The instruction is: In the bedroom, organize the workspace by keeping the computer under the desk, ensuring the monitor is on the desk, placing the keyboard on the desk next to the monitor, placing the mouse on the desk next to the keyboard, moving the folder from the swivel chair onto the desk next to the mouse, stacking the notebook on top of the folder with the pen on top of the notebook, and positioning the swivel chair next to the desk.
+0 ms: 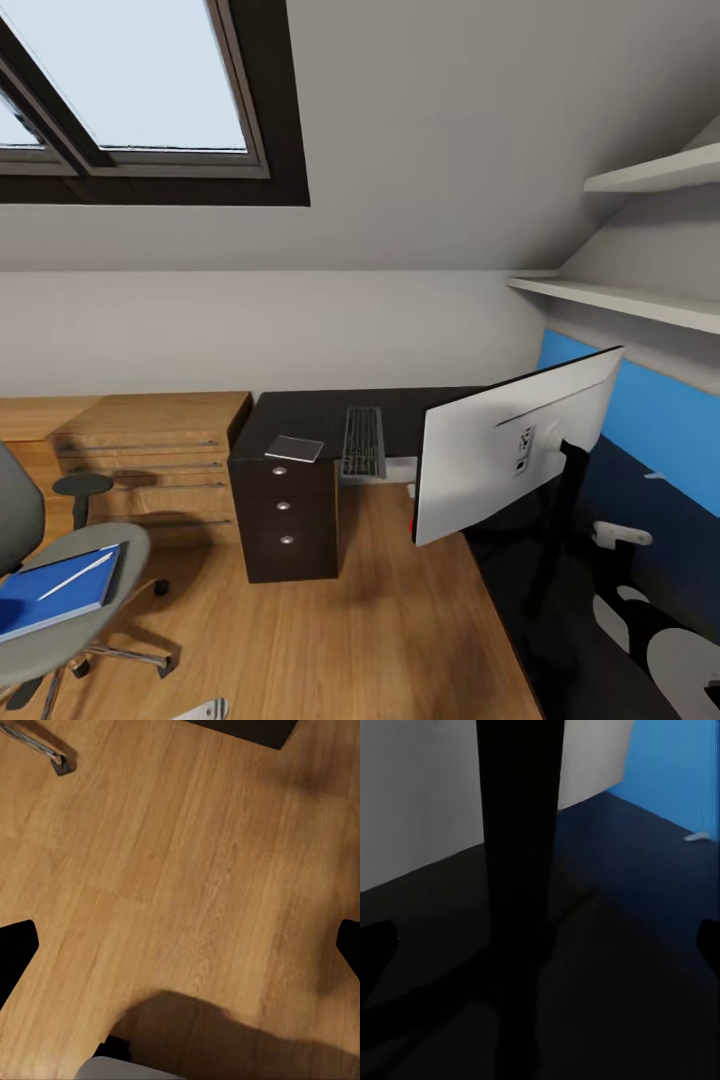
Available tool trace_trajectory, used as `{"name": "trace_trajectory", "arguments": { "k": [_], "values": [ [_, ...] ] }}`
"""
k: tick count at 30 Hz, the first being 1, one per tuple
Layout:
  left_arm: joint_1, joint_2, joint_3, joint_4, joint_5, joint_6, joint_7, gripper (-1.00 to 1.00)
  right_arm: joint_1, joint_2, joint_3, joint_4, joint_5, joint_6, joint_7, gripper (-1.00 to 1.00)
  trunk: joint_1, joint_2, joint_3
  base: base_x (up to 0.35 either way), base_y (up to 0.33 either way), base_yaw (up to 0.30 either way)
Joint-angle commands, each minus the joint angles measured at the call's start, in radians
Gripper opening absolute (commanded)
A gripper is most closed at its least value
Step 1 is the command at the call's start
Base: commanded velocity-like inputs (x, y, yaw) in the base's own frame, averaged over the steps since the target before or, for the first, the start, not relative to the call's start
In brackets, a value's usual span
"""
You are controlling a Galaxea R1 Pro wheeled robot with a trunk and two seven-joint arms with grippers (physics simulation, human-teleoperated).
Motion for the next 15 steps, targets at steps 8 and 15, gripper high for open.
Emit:
{"name": "trace_trajectory", "arguments": {
  "k": [8,15],
  "values": [
    [0.000,0.001,-0.003,0.002,0.010,0.001,0.010,1.00,-0.001,0.000,0.010,0.001,-0.004,0.000,-0.013,1.00,0.000,-0.001,-0.001,0.013,-0.012,0.000],
    [0.000,0.001,-0.003,0.004,0.010,0.001,0.011,1.00,-0.001,0.000,0.012,0.001,-0.004,0.001,-0.015,1.00,0.000,-0.001,-0.001,0.113,-0.001,0.000]
  ]
}}
